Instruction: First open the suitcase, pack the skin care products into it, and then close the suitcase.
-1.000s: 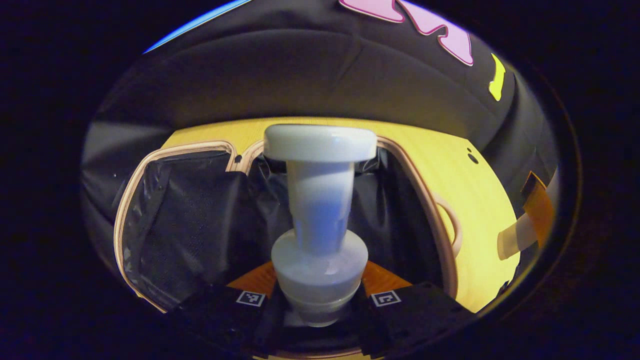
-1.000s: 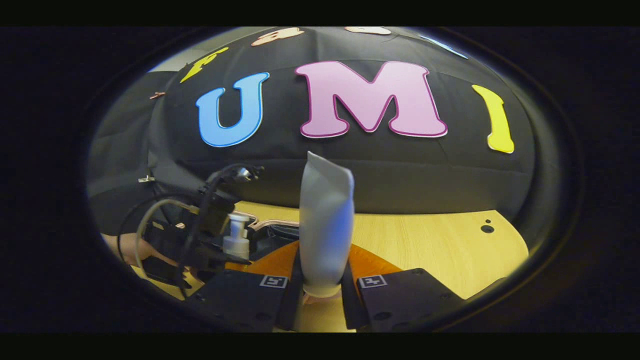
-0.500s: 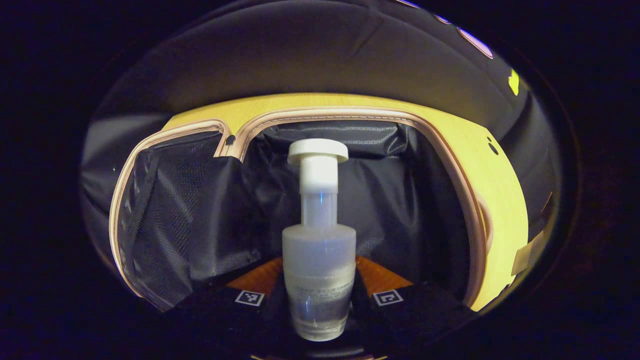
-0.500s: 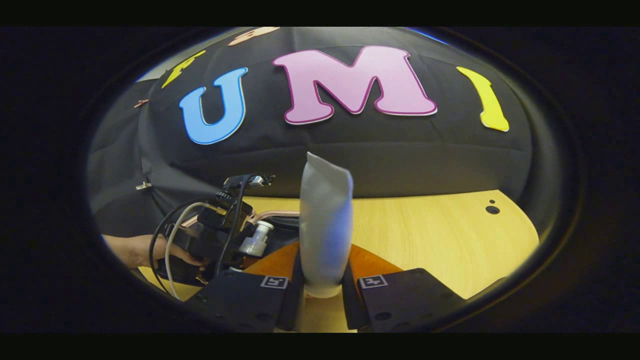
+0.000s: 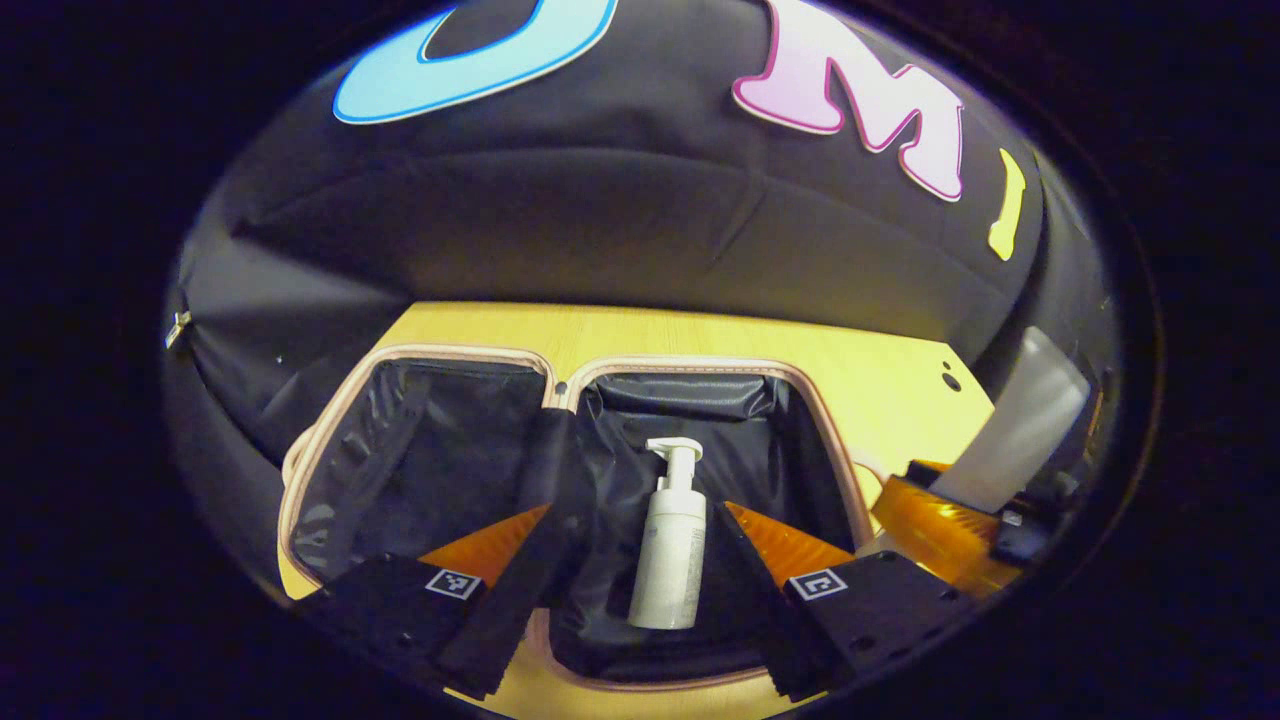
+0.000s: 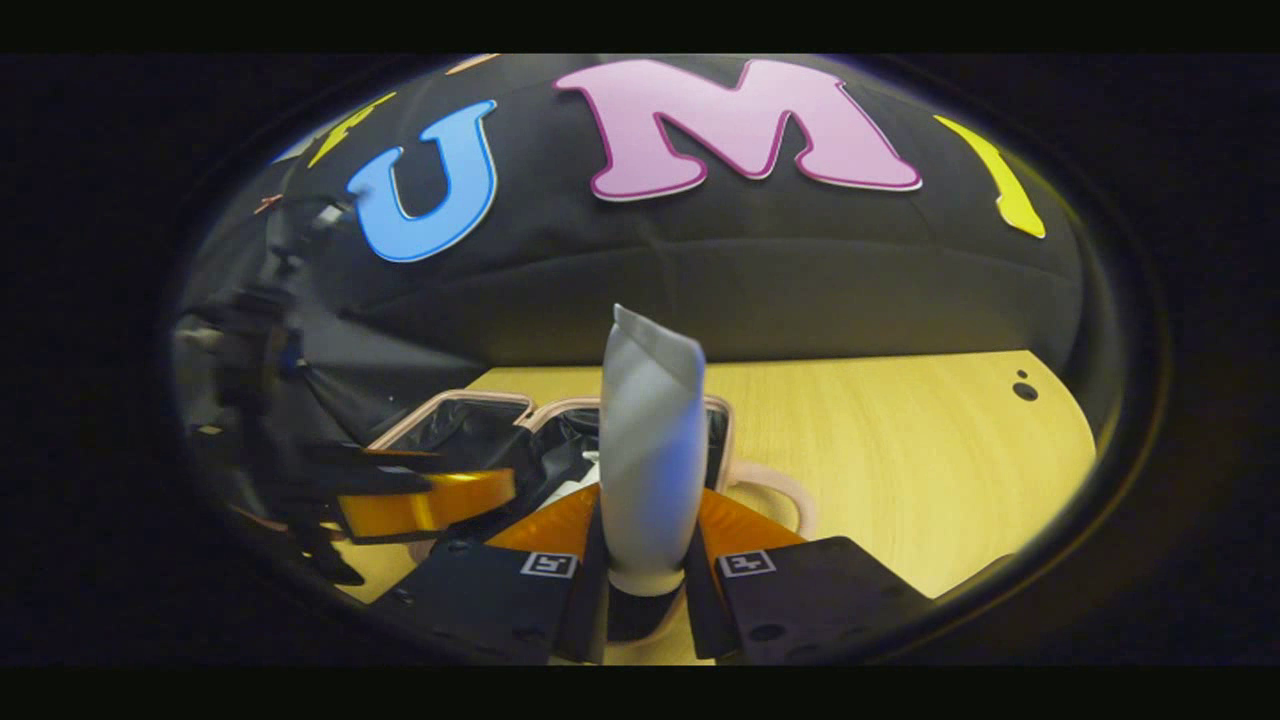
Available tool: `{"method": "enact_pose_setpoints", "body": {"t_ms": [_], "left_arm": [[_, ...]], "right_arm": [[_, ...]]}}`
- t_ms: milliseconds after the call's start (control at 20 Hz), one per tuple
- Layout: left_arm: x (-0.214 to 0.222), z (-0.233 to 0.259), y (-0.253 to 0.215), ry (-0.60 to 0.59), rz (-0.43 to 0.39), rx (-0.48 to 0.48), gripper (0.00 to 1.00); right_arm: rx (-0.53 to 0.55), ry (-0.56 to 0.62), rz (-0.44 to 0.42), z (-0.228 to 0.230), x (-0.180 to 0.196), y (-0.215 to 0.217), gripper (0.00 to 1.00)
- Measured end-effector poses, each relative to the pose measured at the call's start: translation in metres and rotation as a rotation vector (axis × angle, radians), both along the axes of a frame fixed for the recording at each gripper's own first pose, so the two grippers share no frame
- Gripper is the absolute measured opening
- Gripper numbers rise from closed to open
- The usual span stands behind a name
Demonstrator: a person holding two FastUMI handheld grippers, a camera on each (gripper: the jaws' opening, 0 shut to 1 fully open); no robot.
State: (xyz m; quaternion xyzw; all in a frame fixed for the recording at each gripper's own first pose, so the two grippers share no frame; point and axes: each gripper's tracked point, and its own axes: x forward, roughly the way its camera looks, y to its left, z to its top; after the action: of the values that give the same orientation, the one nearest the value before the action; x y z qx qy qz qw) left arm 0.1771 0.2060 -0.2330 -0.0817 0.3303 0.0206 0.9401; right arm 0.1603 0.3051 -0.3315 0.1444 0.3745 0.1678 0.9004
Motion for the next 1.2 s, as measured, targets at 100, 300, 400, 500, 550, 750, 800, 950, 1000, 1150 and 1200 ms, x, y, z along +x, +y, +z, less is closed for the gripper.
{"method": "enact_pose_setpoints", "body": {"t_ms": [100,300,400,500,550,750,800,950,1000,1150,1200], "left_arm": [[-0.016,0.029,-0.010,-0.057,-0.012,-0.072,0.96],[-0.040,0.076,0.000,-0.148,-0.007,-0.113,0.97],[-0.050,0.092,0.006,-0.179,-0.003,-0.136,0.96],[-0.060,0.102,0.017,-0.201,0.009,-0.147,0.96],[-0.063,0.104,0.027,-0.216,0.029,-0.143,0.97],[-0.084,0.102,0.058,-0.219,0.092,-0.155,0.96],[-0.089,0.098,0.067,-0.216,0.108,-0.155,0.96],[-0.102,0.086,0.098,-0.203,0.157,-0.144,0.96],[-0.105,0.085,0.107,-0.207,0.181,-0.140,0.96],[-0.105,0.081,0.152,-0.236,0.240,-0.107,0.96],[-0.106,0.079,0.171,-0.249,0.262,-0.086,0.96]], "right_arm": [[0.002,0.051,-0.006,-0.011,0.000,0.013,0.36],[-0.098,0.205,0.024,-0.051,-0.016,0.025,0.36],[-0.153,0.230,0.055,-0.067,-0.024,0.031,0.36],[-0.206,0.254,0.064,-0.079,-0.029,0.031,0.36],[-0.218,0.275,0.056,-0.085,-0.031,0.031,0.36],[-0.253,0.319,-0.001,-0.091,-0.024,0.024,0.39],[-0.269,0.319,-0.009,-0.091,-0.022,0.022,0.42],[-0.263,0.299,-0.013,-0.088,-0.018,0.027,0.47],[-0.262,0.296,-0.017,-0.088,-0.018,0.029,0.48],[-0.260,0.242,-0.026,-0.068,-0.015,0.029,0.71],[-0.264,0.205,-0.031,-0.058,-0.010,0.027,0.77]]}}
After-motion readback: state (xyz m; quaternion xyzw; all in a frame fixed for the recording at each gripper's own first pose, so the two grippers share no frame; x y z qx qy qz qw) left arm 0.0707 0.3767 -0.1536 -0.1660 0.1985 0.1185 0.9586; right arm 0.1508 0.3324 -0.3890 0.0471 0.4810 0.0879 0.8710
